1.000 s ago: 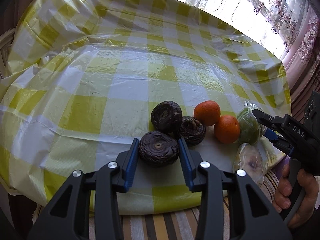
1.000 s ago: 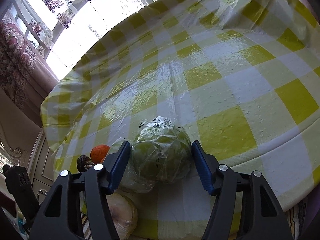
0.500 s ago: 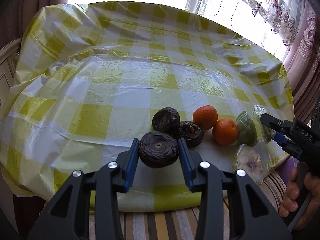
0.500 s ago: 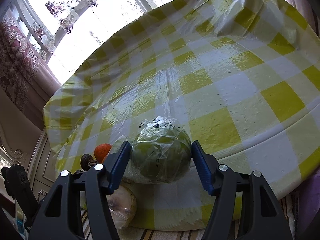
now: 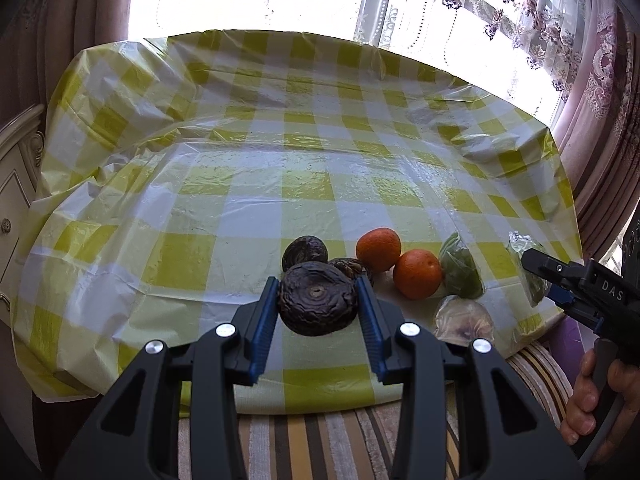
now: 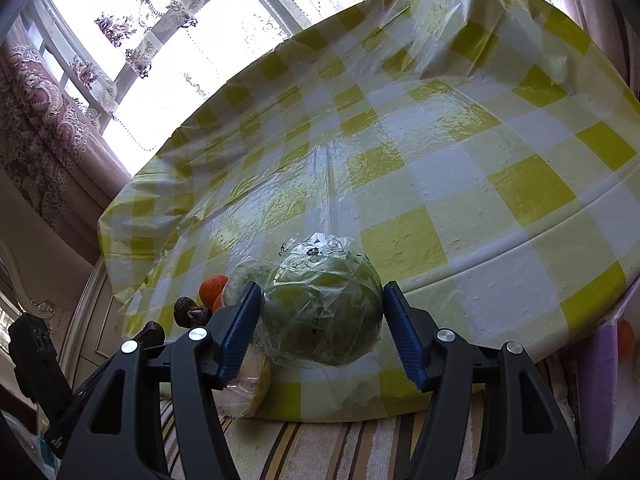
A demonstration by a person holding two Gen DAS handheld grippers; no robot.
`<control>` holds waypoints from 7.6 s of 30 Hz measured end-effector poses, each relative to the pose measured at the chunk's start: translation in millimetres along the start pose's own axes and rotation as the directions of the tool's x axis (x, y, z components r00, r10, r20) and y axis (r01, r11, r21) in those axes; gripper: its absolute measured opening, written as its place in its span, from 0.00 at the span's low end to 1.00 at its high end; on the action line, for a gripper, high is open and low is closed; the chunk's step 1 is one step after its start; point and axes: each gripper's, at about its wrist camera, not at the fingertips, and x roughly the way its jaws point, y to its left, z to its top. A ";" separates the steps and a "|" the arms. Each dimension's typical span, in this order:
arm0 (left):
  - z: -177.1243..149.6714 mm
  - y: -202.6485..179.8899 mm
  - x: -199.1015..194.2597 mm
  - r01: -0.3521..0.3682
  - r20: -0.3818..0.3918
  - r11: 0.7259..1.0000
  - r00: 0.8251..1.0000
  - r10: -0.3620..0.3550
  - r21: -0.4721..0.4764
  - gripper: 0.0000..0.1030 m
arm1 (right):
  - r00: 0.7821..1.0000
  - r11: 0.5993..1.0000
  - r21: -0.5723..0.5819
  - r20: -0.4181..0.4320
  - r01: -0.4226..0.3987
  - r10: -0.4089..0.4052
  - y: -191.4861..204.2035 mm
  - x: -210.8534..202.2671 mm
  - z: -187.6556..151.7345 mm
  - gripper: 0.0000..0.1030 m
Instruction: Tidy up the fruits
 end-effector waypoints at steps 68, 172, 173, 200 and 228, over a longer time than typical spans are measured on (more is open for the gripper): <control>-99.8 -411.1 65.3 0.498 -0.455 0.525 0.863 -0.221 0.690 0.38 | 0.836 0.828 0.118 -0.091 0.548 -0.541 -242.7 -123.3 7.4 0.60; 12.4 -113.5 18.1 -0.146 0.066 0.941 0.989 0.132 0.306 0.81 | 0.994 0.955 -0.296 -0.108 -0.011 -0.022 -12.5 -60.8 -10.0 0.79; 13.1 -111.2 18.4 -0.191 0.082 0.932 0.981 0.174 0.309 0.82 | 0.995 0.953 -0.304 -0.099 -0.002 -0.030 -9.2 -59.4 -10.3 0.79; 26.5 5.7 14.1 -0.197 0.084 0.975 0.978 0.189 0.101 0.83 | 0.988 0.936 -0.319 0.017 0.151 -0.154 61.6 4.1 -29.4 0.79; 22.0 43.2 57.3 0.224 -0.072 0.966 0.969 -0.235 -0.128 0.45 | 0.994 0.991 -0.126 -0.083 0.053 -0.064 42.7 58.6 -5.1 0.79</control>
